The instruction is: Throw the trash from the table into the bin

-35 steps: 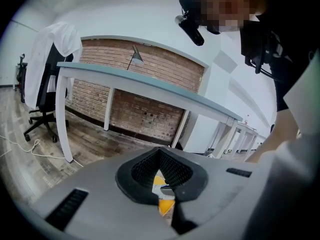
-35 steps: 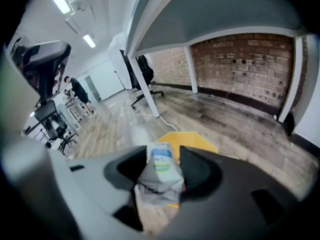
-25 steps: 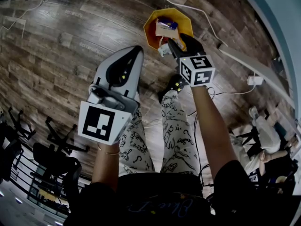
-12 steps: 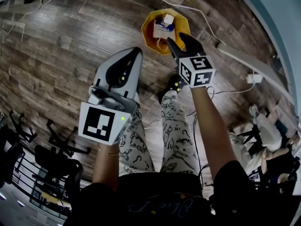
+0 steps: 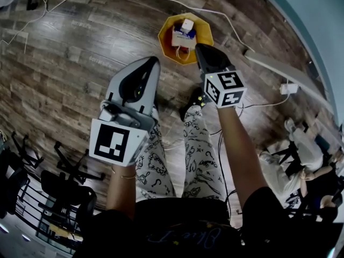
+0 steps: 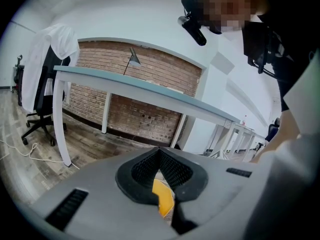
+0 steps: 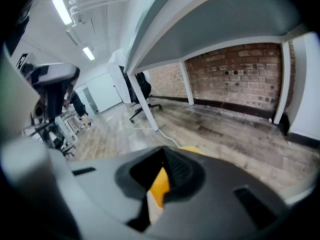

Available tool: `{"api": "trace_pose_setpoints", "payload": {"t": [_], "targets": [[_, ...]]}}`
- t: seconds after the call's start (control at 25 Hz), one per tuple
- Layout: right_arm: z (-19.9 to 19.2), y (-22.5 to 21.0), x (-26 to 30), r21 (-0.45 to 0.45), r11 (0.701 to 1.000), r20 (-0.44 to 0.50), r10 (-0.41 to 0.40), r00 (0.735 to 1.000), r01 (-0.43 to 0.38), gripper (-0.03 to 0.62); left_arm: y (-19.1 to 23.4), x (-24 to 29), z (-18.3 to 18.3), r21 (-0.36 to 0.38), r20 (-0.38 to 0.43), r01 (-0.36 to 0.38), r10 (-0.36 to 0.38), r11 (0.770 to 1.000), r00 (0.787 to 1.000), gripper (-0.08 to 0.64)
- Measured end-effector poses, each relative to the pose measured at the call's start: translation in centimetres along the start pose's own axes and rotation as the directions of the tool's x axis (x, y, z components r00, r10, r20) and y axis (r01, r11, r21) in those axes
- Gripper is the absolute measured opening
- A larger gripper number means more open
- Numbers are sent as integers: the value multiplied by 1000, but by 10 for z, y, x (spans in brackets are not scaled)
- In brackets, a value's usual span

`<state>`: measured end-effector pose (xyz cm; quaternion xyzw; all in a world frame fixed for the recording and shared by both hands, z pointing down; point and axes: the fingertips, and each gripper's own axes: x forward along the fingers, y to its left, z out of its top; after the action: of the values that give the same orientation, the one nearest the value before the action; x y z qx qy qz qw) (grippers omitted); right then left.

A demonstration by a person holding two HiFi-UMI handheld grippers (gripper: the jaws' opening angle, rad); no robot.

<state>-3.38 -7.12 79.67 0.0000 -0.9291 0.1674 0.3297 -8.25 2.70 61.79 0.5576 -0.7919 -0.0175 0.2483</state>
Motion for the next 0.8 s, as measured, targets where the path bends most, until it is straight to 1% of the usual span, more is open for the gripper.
{"api": "trace_pose_setpoints", "payload": {"t": [0.08,0.2,0.48,0.64,0.8], "targets": [[7,-1,-7,11,1000,27,-14,1000,14,8,-1,-1,0,-19,5,3,-3,1000,1000,8],[17,1,-15,16,1000,55,-26,998,25,8,-1,-3,3,-41,33,11,-10,999,999,8],[41,18,-43,40,999,138,-29,990,23,8,-8,-9,14,-39,51,17,-15,999,999,8],[60,28,-57,50,999,186,-17,982,8,8,-10,-12,24,-21,55,21,-20,1000,998,8],[84,36,-92,89,996,243,-21,970,-1,8,-19,-19,36,-12,55,31,-30,999,998,8]]}}
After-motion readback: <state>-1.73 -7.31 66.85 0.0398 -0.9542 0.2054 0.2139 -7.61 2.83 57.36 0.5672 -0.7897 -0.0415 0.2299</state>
